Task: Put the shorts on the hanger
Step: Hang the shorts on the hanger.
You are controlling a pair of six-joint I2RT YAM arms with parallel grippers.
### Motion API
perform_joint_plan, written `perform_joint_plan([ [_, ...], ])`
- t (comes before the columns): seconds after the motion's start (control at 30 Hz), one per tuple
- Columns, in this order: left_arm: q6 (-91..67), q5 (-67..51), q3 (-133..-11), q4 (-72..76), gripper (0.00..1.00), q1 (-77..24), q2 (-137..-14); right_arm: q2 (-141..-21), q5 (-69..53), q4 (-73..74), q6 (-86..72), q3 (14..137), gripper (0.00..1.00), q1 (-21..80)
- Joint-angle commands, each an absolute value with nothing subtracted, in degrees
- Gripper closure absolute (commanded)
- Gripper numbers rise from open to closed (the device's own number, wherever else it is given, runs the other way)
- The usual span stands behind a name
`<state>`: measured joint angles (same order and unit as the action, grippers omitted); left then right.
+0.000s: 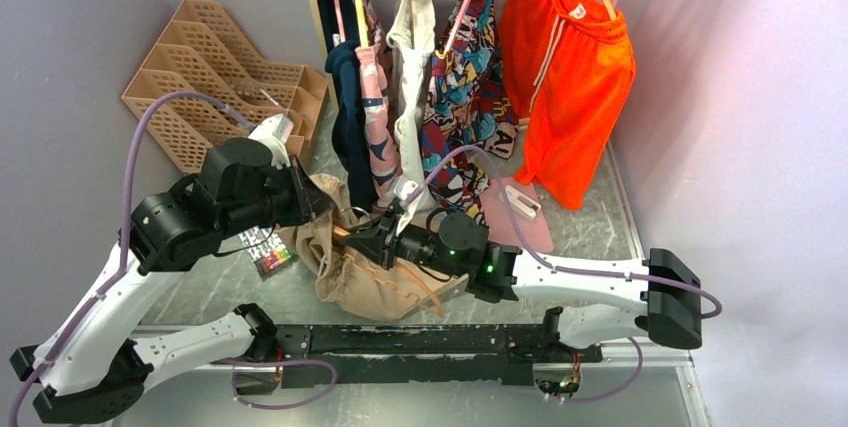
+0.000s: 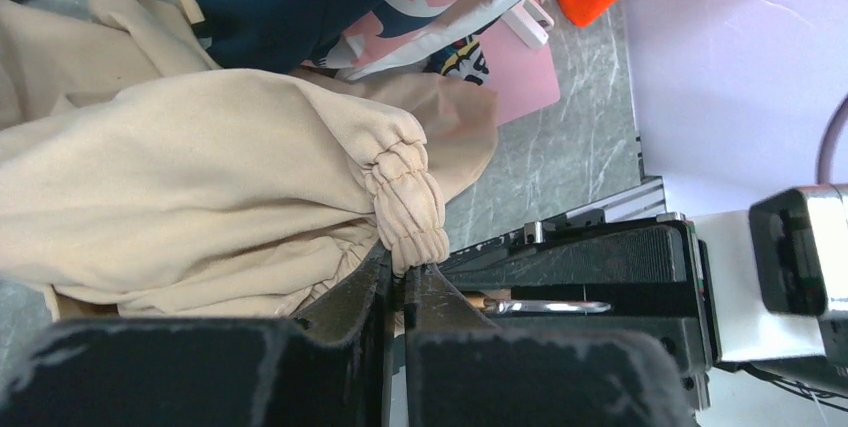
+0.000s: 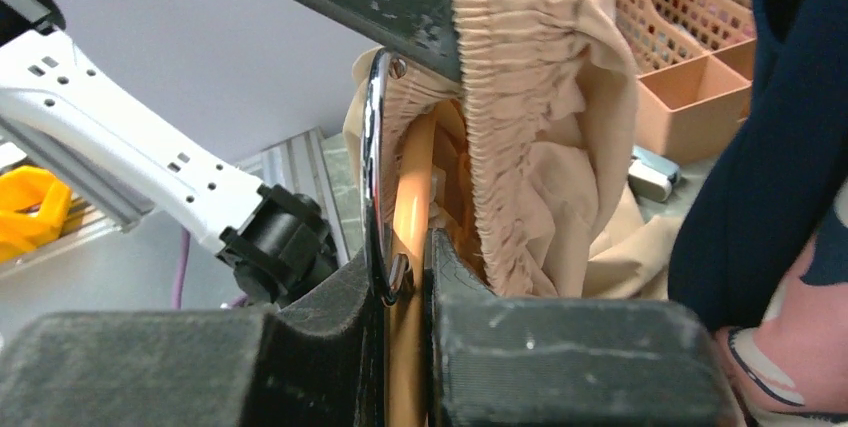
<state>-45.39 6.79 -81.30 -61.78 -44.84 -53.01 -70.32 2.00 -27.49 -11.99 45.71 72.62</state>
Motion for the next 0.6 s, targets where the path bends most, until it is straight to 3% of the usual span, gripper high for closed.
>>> perform_joint_plan([
  [0.0, -44.6, 4.2, -83.9, -60.3, 0.93, -44.9, -52.3, -67.4, 8.9, -41.4, -13.0, 42.9, 1.0, 73.0],
  [0.33, -44.5, 7.6, -90.3, -64.2, 0.93, -44.9, -52.5, -65.4, 16.4, -31.2, -11.6, 45.4, 1.0, 73.1],
  [0.57, -45.1, 5.0, -90.3, -62.2, 0.93, -44.8, -54.4, -66.7, 10.7, -31.3, -8.6, 48.7, 1.0, 73.1],
])
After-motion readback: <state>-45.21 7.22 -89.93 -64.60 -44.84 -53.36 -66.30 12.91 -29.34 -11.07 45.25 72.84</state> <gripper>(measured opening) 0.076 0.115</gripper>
